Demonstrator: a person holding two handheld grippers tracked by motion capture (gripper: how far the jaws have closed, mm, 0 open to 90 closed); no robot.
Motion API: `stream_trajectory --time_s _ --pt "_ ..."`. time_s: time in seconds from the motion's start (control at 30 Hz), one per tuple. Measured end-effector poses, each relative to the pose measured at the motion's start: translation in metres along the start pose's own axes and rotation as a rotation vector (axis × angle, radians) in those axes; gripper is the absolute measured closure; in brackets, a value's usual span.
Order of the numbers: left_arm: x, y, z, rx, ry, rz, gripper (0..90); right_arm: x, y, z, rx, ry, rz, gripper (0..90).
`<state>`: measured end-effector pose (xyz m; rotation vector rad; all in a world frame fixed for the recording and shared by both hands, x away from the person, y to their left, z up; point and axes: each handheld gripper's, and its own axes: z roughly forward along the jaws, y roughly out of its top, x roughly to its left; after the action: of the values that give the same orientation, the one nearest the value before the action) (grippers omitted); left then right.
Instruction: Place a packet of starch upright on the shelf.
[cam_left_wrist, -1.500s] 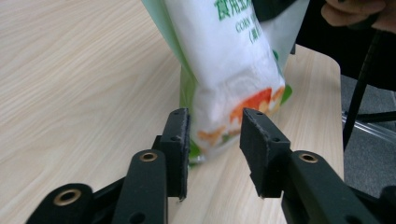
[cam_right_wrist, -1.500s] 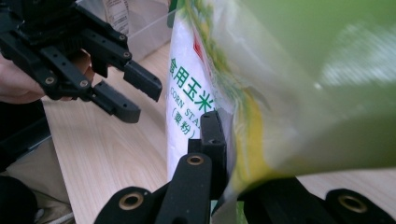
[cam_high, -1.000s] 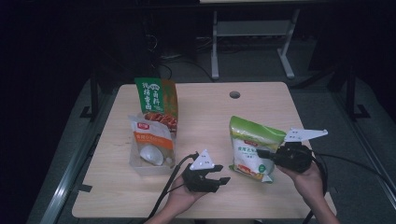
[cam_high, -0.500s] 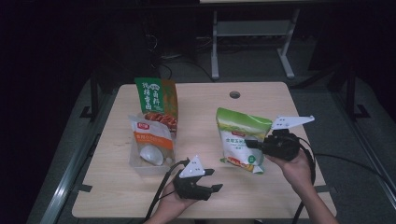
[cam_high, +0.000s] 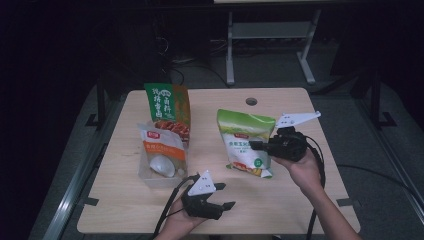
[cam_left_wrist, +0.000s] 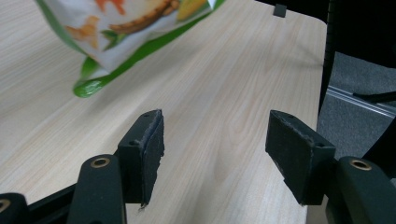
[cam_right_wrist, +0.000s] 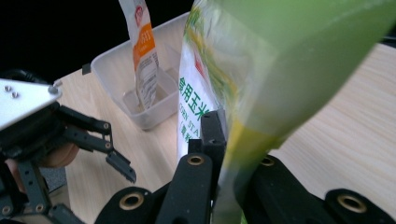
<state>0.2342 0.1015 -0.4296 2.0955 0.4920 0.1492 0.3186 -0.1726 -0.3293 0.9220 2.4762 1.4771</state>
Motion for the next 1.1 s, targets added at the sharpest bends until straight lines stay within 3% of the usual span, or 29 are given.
stream_trajectory --time_s 0.5,0.77,0.9,1.1 --pt "0.002 -0.004 -0.001 -0.006 -0.004 0.003 35.0 0.006 0.035 0.024 -0.004 0.041 -0.033 89.6" --pt "0.001 -0.007 -0.002 0.001 -0.002 0.014 34.7 0.012 0.06 0.048 -0.007 0.07 -0.07 89.6" --pt "-0.001 -0.007 -0.002 -0.01 -0.003 0.006 34.6 0.017 0.072 0.061 -0.009 0.091 -0.104 89.6" --pt "-0.003 -0.008 -0.002 -0.009 -0.01 -0.012 34.6 0.024 0.088 0.081 -0.006 0.115 -0.113 89.6"
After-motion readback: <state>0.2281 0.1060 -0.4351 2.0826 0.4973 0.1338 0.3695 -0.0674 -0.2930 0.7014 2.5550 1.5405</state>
